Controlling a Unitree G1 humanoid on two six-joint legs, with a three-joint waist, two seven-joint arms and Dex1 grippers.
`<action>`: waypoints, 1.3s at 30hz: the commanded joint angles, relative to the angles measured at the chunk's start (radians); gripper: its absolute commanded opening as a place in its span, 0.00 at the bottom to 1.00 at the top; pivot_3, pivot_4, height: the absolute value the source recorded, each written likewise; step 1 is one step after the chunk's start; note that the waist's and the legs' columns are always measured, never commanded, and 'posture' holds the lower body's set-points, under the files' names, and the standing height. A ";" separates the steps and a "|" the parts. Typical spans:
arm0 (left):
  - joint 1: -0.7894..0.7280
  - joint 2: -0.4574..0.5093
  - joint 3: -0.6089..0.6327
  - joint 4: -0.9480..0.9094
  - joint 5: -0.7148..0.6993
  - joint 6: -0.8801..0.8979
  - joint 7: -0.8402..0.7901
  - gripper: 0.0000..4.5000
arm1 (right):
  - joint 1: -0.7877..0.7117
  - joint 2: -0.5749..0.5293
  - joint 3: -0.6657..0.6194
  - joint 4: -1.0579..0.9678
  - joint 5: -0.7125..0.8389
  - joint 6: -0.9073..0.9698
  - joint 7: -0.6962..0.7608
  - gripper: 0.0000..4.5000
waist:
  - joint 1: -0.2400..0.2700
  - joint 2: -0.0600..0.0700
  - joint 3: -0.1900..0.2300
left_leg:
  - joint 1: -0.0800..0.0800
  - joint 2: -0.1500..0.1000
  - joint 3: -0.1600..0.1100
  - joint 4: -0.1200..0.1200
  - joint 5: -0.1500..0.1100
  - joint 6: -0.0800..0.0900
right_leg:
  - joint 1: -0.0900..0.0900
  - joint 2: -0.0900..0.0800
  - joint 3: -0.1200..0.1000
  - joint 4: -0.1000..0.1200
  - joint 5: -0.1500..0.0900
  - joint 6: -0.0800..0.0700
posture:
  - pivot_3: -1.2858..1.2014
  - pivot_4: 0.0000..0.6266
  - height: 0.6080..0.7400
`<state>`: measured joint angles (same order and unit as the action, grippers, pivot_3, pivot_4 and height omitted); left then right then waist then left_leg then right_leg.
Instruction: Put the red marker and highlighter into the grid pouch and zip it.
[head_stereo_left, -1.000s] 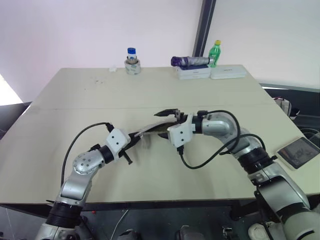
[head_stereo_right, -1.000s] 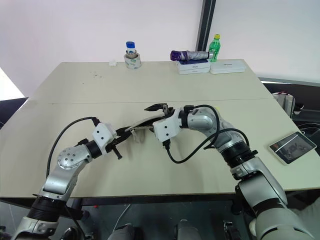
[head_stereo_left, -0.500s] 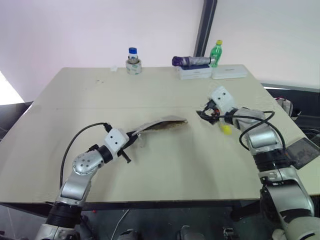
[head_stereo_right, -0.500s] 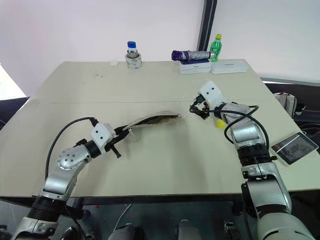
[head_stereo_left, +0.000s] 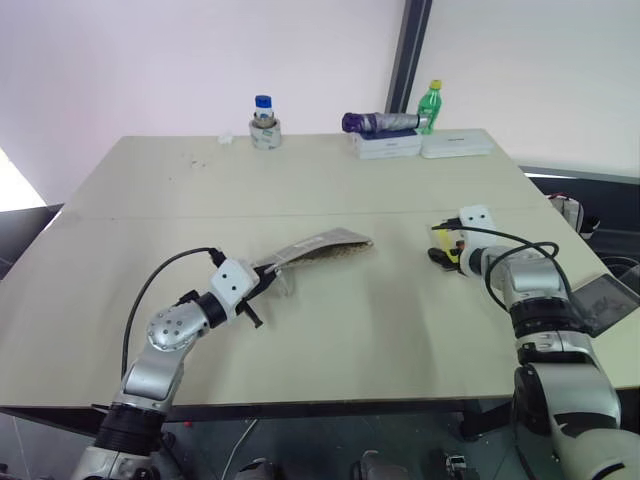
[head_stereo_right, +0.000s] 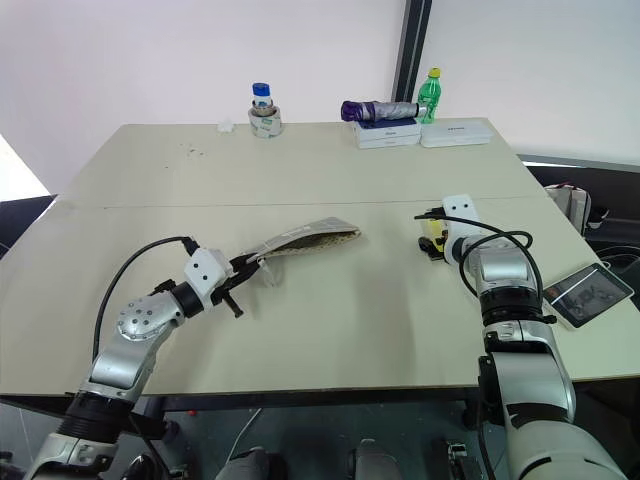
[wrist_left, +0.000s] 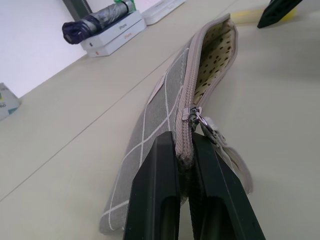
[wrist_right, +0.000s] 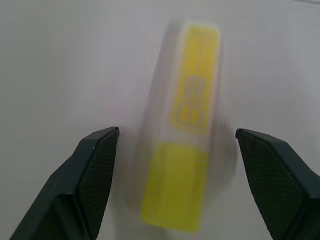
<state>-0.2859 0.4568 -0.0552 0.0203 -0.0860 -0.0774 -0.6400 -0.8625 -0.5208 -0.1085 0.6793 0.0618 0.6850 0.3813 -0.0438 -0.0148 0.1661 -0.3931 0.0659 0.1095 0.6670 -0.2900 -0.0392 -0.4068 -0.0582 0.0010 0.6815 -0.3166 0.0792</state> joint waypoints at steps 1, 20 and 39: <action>0.003 0.005 0.008 -0.033 0.002 -0.018 0.002 0.00 | -0.023 0.007 -0.050 0.038 0.036 -0.006 -0.013 0.81 | 0.000 0.000 0.000 | 0.000 0.000 0.000 0.000 0.000 0.000 | 0.000 0.000 0.000 0.000 0.000 0.000 | 0.52 0.24 1.00; -0.030 0.010 0.016 0.002 0.004 -0.029 -0.005 0.00 | 0.192 -0.161 0.229 -0.678 0.107 -0.530 0.673 0.20 | 0.011 0.000 0.000 | -0.001 0.001 -0.003 0.000 -0.001 0.002 | 0.001 0.001 -0.001 -0.002 0.000 0.000 | 0.52 0.24 1.00; -0.006 0.011 0.015 -0.029 0.007 -0.032 0.000 0.00 | 0.163 -0.120 0.312 -0.648 0.041 -0.288 0.610 0.20 | 0.030 -0.001 0.000 | 0.000 0.000 -0.002 0.001 -0.001 0.002 | 0.002 0.000 -0.001 -0.001 0.000 0.000 | 0.52 0.24 1.00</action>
<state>-0.2902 0.4613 -0.0553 0.0287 -0.0756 -0.0944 -0.6464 -0.6749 -0.6350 0.2221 0.0331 0.1194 0.3959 1.0108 -0.0138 -0.0156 0.1662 -0.3931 0.0656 0.1075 0.6684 -0.2914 -0.0369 -0.4053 -0.0577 0.0001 0.6800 -0.3166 0.0794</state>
